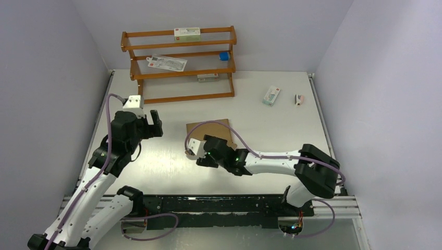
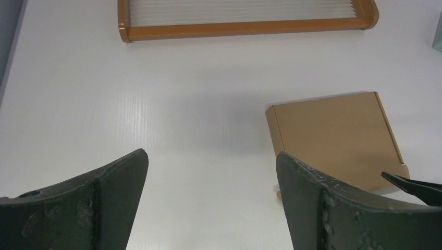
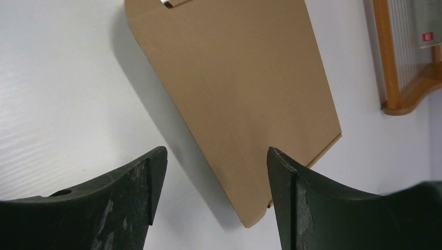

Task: Fold the paper box

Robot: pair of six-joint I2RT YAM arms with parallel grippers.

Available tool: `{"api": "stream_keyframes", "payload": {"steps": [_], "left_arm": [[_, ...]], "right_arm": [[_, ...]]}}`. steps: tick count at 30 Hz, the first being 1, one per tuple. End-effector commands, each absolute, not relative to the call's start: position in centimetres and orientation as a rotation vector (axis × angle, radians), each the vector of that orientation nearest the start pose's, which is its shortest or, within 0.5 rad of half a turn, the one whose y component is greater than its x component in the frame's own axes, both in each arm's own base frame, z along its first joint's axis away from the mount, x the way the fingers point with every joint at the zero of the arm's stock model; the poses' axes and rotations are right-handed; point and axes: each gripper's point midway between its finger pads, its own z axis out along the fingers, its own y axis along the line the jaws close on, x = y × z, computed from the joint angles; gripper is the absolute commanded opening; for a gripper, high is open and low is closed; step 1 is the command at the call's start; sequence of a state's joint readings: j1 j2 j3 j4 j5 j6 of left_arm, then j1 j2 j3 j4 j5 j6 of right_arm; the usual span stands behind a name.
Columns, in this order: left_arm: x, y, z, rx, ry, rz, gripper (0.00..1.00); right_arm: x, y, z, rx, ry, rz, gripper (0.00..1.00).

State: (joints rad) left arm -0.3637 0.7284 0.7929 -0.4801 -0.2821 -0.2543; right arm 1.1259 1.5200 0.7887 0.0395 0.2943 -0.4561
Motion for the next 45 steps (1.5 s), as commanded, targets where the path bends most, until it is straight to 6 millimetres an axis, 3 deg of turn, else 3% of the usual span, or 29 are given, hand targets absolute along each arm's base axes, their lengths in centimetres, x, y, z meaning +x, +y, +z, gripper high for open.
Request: {"api": "stream_keyframes", "payload": {"steps": [1,11,18,24,28,33,39,45], "left_arm": [[26.7,-6.3,23.3,-0.032,1.961,-0.151,0.97],[26.7,-6.6,23.2,-0.026,1.96,-0.171,0.96],[26.7,-6.9,23.0,-0.015,1.965,-0.186,0.96],[26.7,-6.9,22.9,-0.014,1.968,-0.187,0.95],[26.7,-7.1,22.8,-0.01,1.969,-0.195,0.95],[26.6,-7.1,22.9,-0.006,1.967,-0.201,0.95],[26.7,-7.1,23.7,-0.01,1.945,-0.203,0.95],[26.3,-7.4,26.1,0.009,1.933,-0.23,0.95]], "right_arm": [[24.4,31.8,7.7,-1.486,1.608,-0.163,0.73],[25.9,31.6,4.5,-1.507,1.515,-0.397,0.65],[26.5,32.0,3.3,-1.521,1.489,-0.469,0.46],[25.9,33.0,5.2,-1.511,1.506,-0.387,0.13],[25.4,33.8,6.5,-1.513,1.548,-0.315,0.0],[24.8,34.2,8.4,-1.537,1.628,-0.26,0.0],[24.1,34.7,12.3,-1.564,1.722,-0.104,0.0],[24.1,34.1,15.7,-1.585,1.86,0.061,0.0]]}}
